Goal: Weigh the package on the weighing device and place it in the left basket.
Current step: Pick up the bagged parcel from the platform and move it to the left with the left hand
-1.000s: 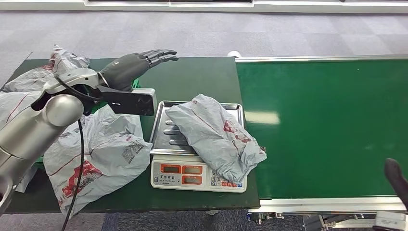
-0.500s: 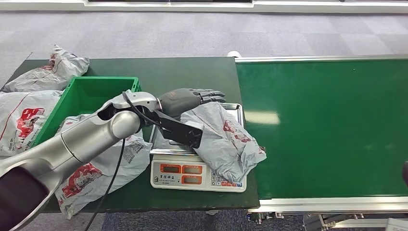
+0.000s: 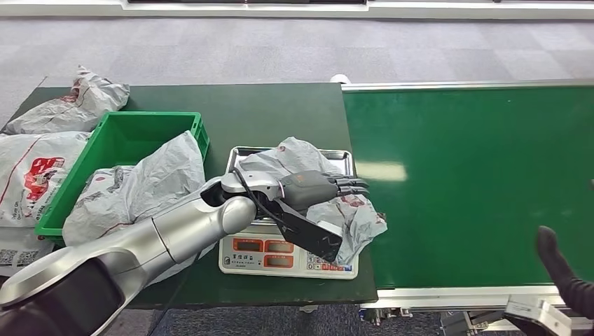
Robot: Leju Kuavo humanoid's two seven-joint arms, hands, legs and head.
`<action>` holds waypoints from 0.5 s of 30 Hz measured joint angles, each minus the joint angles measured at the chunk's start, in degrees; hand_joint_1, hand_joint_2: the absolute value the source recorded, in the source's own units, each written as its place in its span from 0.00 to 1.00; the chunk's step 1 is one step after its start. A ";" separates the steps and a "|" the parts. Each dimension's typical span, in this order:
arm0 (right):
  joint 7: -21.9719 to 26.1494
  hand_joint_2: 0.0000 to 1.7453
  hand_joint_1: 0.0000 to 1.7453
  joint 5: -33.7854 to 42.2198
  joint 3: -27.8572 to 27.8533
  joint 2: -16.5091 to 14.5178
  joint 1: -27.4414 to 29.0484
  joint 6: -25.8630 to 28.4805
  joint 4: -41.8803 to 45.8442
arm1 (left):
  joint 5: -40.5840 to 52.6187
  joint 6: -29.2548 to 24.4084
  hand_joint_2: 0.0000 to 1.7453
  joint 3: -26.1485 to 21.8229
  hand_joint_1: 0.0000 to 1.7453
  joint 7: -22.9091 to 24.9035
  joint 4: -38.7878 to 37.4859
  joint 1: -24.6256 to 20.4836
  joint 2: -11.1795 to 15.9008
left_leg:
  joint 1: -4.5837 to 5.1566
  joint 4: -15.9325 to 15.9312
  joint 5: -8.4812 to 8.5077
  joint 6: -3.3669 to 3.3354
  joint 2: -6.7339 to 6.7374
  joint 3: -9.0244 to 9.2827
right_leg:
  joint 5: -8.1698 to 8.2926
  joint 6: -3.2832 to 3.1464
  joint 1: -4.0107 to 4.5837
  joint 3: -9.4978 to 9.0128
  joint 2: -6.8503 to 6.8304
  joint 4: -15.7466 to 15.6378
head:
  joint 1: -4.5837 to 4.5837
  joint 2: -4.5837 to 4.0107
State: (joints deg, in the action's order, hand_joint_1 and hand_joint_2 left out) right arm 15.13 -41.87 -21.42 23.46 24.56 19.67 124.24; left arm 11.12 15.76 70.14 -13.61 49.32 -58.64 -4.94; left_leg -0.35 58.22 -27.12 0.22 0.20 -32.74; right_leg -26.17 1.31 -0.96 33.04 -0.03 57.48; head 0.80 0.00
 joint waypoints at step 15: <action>-1.87 1.00 0.00 1.36 15.03 3.18 -13.46 1.40 -11.95 | 4.97 -8.84 1.00 -0.94 0.00 -3.51 -10.46 1.53 -11.35 | 0.09 0.01 0.07 -0.10 -0.14 -0.13 | 0.06 0.09 -0.07 0.04 -0.09 0.00 | 0.00 0.00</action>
State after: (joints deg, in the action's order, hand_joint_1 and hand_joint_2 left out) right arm 13.26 -40.51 -6.39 26.64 11.09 21.07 112.29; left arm 16.09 6.92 69.20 -17.12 38.86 -57.11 -16.29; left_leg -0.26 58.22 -27.05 0.12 0.06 -32.88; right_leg -26.11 1.40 -1.03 33.08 -0.13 57.48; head 0.80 0.00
